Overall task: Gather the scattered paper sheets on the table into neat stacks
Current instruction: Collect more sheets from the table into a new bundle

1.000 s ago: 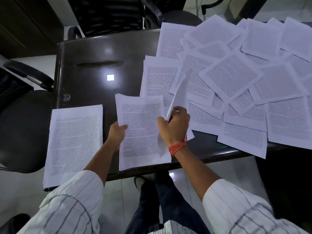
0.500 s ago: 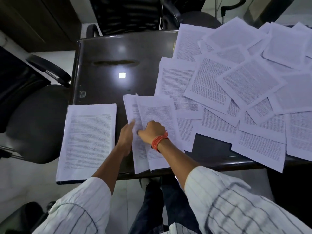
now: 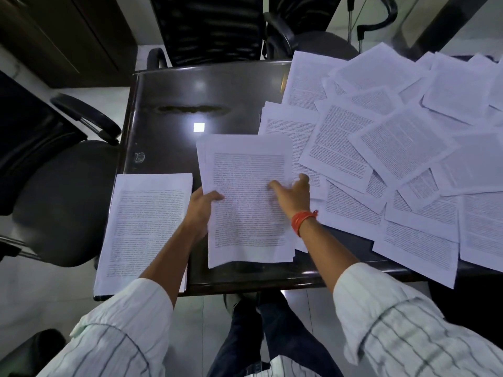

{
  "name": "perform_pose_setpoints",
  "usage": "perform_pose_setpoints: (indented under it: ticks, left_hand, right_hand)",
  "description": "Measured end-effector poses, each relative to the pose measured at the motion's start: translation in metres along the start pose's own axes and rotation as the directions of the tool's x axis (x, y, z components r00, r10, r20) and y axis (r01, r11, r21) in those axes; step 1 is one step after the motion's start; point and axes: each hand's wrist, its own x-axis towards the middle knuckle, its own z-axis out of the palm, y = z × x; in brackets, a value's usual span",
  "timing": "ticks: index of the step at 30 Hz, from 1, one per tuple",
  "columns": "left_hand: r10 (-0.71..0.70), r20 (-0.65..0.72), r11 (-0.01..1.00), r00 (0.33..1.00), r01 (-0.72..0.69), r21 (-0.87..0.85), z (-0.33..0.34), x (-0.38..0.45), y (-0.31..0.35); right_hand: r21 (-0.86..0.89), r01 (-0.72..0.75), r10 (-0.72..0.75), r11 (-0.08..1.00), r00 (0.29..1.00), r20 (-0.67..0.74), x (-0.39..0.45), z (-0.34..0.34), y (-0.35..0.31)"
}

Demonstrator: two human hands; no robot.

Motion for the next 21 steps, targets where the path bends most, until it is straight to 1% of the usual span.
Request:
perform_pose_setpoints:
  ticks: [1, 2, 4, 5, 7, 9, 10, 11, 12, 15, 18, 20, 21]
  left_hand:
    - [0.035, 0.008, 0.999, 0.999, -0.035, 0.003, 0.001, 0.000, 0.007]
    - [0.073, 0.011, 0.997, 0.997, -0.073, 0.005, 0.002, -0.001, 0.014]
    - [0.175, -0.012, 0.984, 0.984, -0.175, -0.016, 0.005, -0.006, 0.031]
    - [0.231, -0.029, 0.972, 0.973, -0.232, -0.040, 0.004, -0.009, 0.039]
    - [0.353, -0.043, 0.932, 0.935, -0.355, -0.069, 0.000, -0.015, 0.050]
    - [0.450, -0.041, 0.890, 0.892, -0.452, -0.062, -0.005, -0.021, 0.057]
    - [0.486, -0.035, 0.872, 0.873, -0.487, -0.056, -0.007, -0.023, 0.058]
    - [0.506, -0.032, 0.860, 0.862, -0.507, -0.051, -0.007, -0.027, 0.058]
    - [0.507, -0.030, 0.860, 0.861, -0.508, -0.046, -0.006, -0.030, 0.056]
    - [0.456, -0.020, 0.889, 0.890, -0.456, -0.027, -0.002, -0.034, 0.037]
    - [0.367, -0.105, 0.930, 0.924, -0.364, 0.048, -0.005, -0.027, 0.018]
    - [0.303, -0.203, 0.952, 0.931, -0.287, 0.103, -0.011, -0.020, 0.014]
    - [0.290, -0.248, 0.956, 0.925, -0.267, 0.122, -0.016, -0.017, 0.015]
  right_hand:
    - [0.067, -0.022, 0.019, 0.998, 0.999, 0.041, 0.003, -0.004, -0.006]
    - [0.122, 0.004, -0.011, 0.993, 0.998, 0.060, 0.004, -0.006, -0.012]
    - [0.218, 0.182, -0.188, 0.959, 0.982, 0.010, -0.009, -0.009, -0.028]
    - [0.266, 0.288, -0.291, 0.920, 0.956, -0.031, -0.019, -0.012, -0.037]
    - [0.332, 0.469, -0.460, 0.819, 0.881, -0.109, -0.039, -0.016, -0.051]
    - [0.346, 0.585, -0.568, 0.733, 0.807, -0.161, -0.055, -0.020, -0.054]
    - [0.336, 0.615, -0.594, 0.713, 0.785, -0.175, -0.059, -0.021, -0.049]
    - [0.324, 0.617, -0.597, 0.717, 0.784, -0.170, -0.062, -0.022, -0.042]
    - [0.316, 0.592, -0.577, 0.742, 0.803, -0.151, -0.062, -0.021, -0.032]
    - [0.307, 0.461, -0.474, 0.833, 0.880, -0.035, -0.060, -0.014, -0.006]
    - [0.275, 0.384, -0.405, 0.882, 0.914, 0.022, -0.059, -0.001, 0.000]
    - [0.255, 0.399, -0.415, 0.881, 0.910, 0.007, -0.059, 0.009, -0.003]
    - [0.239, 0.417, -0.429, 0.877, 0.903, -0.001, -0.061, 0.016, -0.006]
